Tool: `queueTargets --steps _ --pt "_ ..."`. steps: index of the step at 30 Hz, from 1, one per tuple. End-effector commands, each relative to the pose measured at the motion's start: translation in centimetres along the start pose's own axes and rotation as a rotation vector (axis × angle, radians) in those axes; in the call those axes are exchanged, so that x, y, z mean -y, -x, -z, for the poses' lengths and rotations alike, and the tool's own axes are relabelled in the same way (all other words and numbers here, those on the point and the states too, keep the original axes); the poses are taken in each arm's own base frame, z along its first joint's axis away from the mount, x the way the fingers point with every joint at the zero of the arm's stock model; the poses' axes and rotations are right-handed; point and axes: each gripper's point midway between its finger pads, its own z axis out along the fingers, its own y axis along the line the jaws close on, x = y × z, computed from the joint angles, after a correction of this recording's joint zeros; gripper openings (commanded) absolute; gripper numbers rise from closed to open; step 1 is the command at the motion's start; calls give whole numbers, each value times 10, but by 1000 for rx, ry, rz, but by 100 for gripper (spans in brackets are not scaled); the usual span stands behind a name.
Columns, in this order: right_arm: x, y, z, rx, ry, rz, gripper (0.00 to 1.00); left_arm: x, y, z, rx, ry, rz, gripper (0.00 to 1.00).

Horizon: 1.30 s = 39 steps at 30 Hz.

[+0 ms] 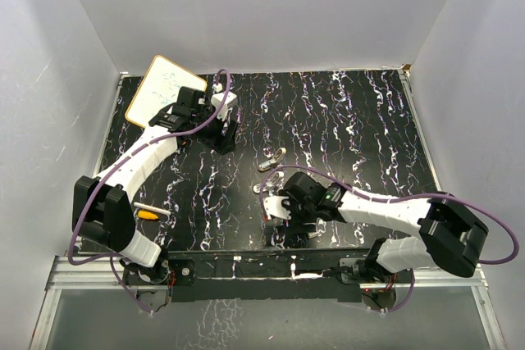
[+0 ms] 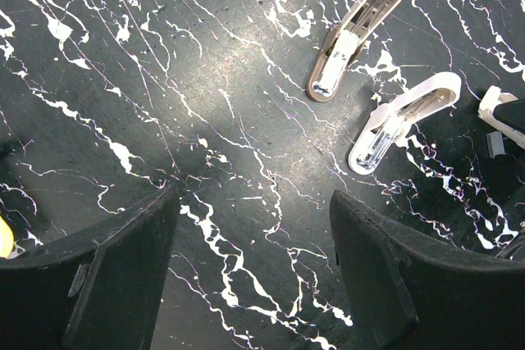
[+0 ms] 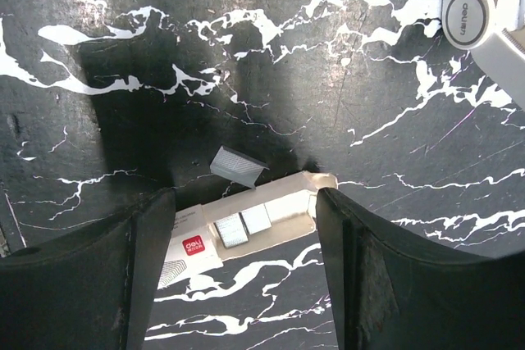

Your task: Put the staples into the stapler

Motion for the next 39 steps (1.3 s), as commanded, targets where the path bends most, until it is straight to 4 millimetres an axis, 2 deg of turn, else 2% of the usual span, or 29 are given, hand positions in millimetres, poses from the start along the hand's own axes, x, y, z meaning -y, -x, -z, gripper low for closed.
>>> queueTargets --steps 1,7,14,19,22,30,36,39 --pt "14 6 0 35 -10 -32 72 2 14 15 52 -1 -25 72" --pt "31 9 -3 59 5 -23 73 3 13 15 56 0 -33 72" --pt "25 13 -17 55 84 -28 69 3 14 19 65 7 -38 72" --pt "27 18 -19 75 80 -38 67 3 13 19 67 4 -39 72" --pt "25 17 -19 72 93 -48 63 4 14 18 67 0 -38 72" --pt "23 4 -11 74 157 -87 62 4 14 19 69 1 -41 72" --pt "37 15 -2 126 99 -107 63 4 13 18 65 0 -38 72" --pt "45 12 2 112 64 -106 64 4 14 18 65 -1 -38 72"
